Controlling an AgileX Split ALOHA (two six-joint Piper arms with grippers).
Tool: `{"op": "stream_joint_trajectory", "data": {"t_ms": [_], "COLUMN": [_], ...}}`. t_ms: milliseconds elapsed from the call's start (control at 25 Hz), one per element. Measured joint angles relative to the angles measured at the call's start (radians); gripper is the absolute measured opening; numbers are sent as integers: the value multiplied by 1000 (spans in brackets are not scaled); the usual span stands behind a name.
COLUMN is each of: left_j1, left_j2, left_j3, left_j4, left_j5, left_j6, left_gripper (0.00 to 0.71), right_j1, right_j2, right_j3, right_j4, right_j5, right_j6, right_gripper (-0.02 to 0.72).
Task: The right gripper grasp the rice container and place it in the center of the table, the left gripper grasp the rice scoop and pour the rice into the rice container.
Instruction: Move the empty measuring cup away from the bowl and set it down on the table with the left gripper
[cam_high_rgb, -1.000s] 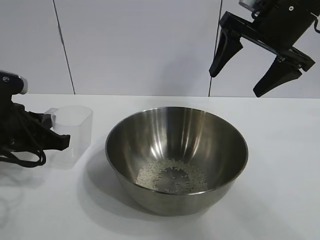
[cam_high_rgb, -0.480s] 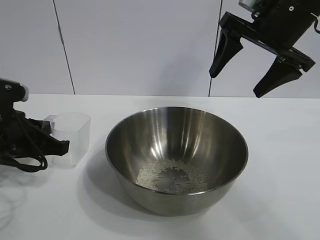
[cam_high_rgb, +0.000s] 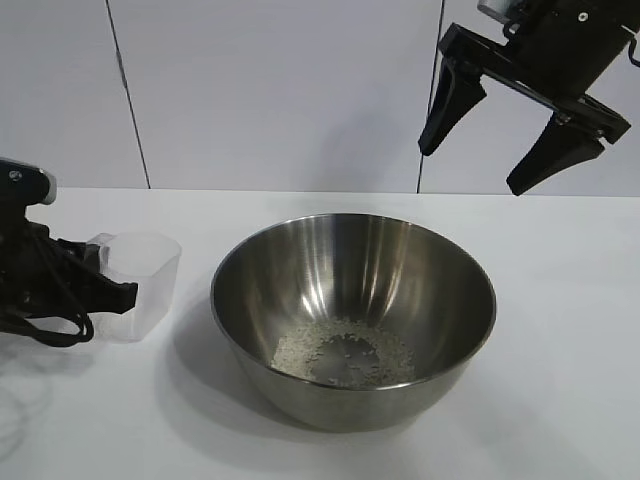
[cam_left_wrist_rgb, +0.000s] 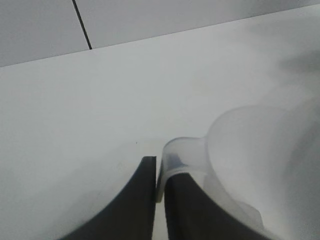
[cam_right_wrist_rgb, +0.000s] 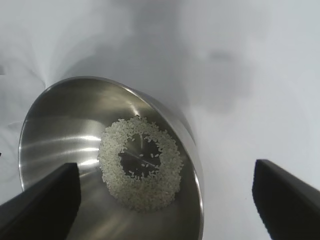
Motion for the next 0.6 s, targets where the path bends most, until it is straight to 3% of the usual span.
{"op": "stream_joint_trajectory", "data": {"t_ms": [360,480,600], "left_j1": [0,0,0], "left_j2": [0,0,0], "left_j3": [52,69,94], "left_j4": [0,-7,-13], "left_j5": [-2,-3,-3], "left_j6": [0,-6,-18], "left_gripper": [412,480,505], "right_j1": [0,0,0], "right_j2": [0,0,0], "right_j3": [0,0,0], "right_j4": [0,0,0], "right_j5": [0,0,0], "right_j6": [0,0,0], "right_gripper": [640,640,640]}}
